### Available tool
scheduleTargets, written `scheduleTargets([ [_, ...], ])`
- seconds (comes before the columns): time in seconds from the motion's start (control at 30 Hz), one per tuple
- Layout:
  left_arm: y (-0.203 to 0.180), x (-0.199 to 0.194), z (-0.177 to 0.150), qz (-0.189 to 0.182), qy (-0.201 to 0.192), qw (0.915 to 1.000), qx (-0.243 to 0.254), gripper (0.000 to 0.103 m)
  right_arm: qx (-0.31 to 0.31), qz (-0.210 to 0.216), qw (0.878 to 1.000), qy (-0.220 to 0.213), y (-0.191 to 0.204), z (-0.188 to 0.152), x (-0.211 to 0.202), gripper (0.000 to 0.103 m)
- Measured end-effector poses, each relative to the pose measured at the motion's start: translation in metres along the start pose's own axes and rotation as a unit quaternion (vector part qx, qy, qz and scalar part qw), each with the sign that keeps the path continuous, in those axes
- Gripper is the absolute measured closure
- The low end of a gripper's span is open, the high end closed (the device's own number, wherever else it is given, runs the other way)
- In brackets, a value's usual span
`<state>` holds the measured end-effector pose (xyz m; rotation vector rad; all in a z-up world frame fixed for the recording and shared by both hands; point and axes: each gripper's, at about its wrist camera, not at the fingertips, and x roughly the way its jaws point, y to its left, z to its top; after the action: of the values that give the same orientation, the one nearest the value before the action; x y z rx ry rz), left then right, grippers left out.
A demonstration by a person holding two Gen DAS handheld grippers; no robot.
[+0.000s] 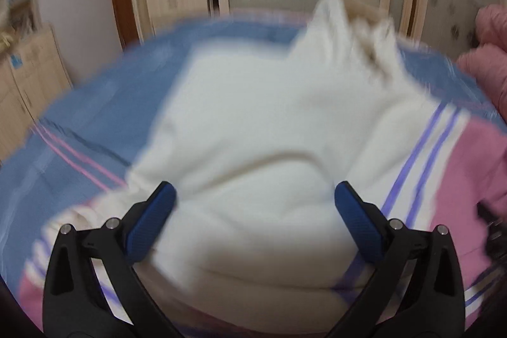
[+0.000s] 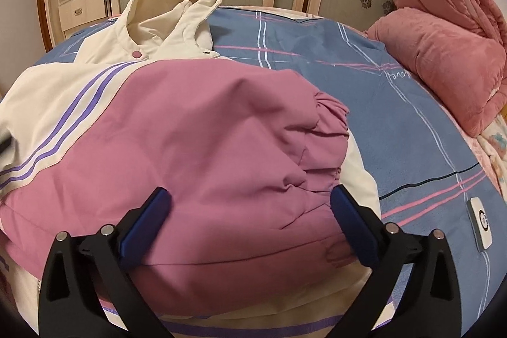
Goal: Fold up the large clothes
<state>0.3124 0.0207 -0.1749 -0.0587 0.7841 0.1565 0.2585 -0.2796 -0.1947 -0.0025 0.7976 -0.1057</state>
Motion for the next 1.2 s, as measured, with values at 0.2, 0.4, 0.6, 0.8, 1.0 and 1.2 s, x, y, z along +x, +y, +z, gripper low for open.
scheduleTargets([
  [0.2, 0.003, -0.001, -0.004, -0.01, -0.029, 0.9995, -0.014, 0.002, 0.021, 0.014, 0.999, -0.035, -0.008, 0.002, -0.018, 0.001],
  [0.4, 0.005, -0.003, -0.011, -0.008, -0.043, 0.9989, -0.018, 0.002, 0.063, 0.069, 0.991, -0.099, -0.033, 0.003, -0.065, 0.001],
  [0.6, 0.007, -0.005, -0.012, -0.013, -0.049, 0.9984, -0.023, 0.002, 0.101, 0.19, 0.974, -0.07, -0.019, 0.086, -0.069, 0.001],
  [0.8, 0.011, -0.009, -0.016, -0.019, -0.056, 0.9978, -0.029, 0.002, 0.028, 0.229, 0.972, -0.047, 0.069, 0.225, -0.012, 0.001],
  [1.0, 0.01, -0.008, -0.016, -0.016, -0.062, 0.9974, -0.034, 0.002, 0.067, 0.232, 0.97, 0.01, 0.134, 0.313, 0.091, 0.001],
  [1.2, 0.014, -0.008, -0.019, -0.023, -0.072, 0.996, -0.049, 0.002, 0.034, 0.156, 0.987, 0.025, 0.2, 0.327, 0.164, 0.091],
])
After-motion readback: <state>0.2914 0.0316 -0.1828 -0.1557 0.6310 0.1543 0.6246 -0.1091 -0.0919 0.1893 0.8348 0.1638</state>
